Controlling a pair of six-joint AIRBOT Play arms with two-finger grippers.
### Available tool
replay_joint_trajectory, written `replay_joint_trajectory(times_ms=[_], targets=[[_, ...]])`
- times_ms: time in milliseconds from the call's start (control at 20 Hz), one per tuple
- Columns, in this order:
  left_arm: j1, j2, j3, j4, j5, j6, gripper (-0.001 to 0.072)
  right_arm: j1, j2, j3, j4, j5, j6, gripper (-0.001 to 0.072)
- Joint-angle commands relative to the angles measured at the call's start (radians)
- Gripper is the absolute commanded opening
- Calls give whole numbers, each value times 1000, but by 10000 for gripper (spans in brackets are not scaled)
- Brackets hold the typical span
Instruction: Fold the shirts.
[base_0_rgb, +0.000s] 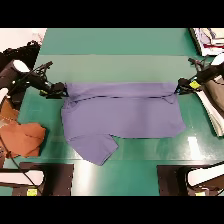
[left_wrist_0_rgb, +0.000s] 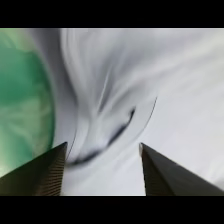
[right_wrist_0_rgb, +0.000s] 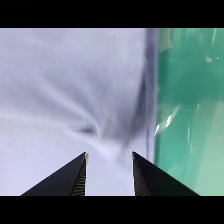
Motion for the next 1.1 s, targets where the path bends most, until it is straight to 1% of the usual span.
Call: replay_joint_trajectory(times_ms=[0, 50, 100, 250, 350, 450, 650, 850, 1050], targets=[[0, 169, -104, 94, -71, -24, 536, -37, 127, -108, 3, 21, -16, 335], [-3, 226, -170, 91, -84, -37, 536, -47, 174, -157, 3, 16, -16, 335], [-7, 289, -255, 85, -86, -76, 536, -56, 223, -210, 4, 0, -16, 335], [-49, 459, -517, 72, -47, -156, 536, -55, 352, -346, 3, -87, -16, 335], [-101, 532, -649, 35, -39, -191, 536, -55, 416, -413, 5, -137, -15, 335], [-164, 577, -744, -14, -30, -217, 536, -55, 459, -453, 4, -144, -15, 335], [-283, 591, -814, -55, -24, -269, 536, -55, 508, -467, 4, -145, -16, 335], [-404, 591, -824, -61, 60, -341, 536, -55, 532, -467, 4, -143, -16, 335], [-489, 590, -824, -66, 85, -353, 535, -55, 532, -467, 4, -134, -16, 335]])
